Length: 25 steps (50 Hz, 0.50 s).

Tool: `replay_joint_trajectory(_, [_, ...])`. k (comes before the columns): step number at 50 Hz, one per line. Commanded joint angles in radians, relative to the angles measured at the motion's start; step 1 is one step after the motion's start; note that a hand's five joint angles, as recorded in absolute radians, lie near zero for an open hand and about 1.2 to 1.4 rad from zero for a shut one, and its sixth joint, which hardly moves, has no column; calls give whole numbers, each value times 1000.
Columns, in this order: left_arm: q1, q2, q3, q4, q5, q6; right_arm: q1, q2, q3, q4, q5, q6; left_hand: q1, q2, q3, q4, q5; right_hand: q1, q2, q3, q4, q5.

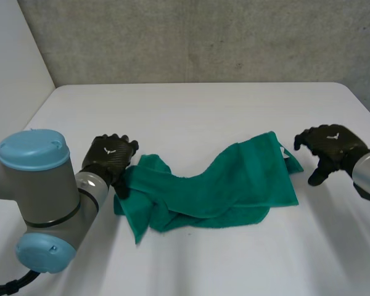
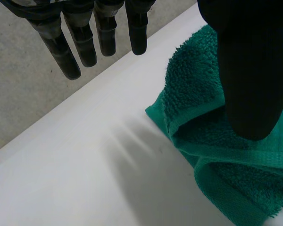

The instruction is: Fold the towel.

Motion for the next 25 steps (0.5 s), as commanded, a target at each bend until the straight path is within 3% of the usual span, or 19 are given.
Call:
replay_joint_trajectory(1, [-1, 11, -9, 2, 1, -1, 8, -58, 131, -30, -64, -61, -6, 22, 19, 24, 28, 113, 45, 49, 48, 46])
replay_joint_trajectory(25, [0, 3, -13, 5, 3, 1, 83, 120, 122, -146, -61, -59, -9, 19, 16, 21, 25, 298, 230, 234, 233, 231])
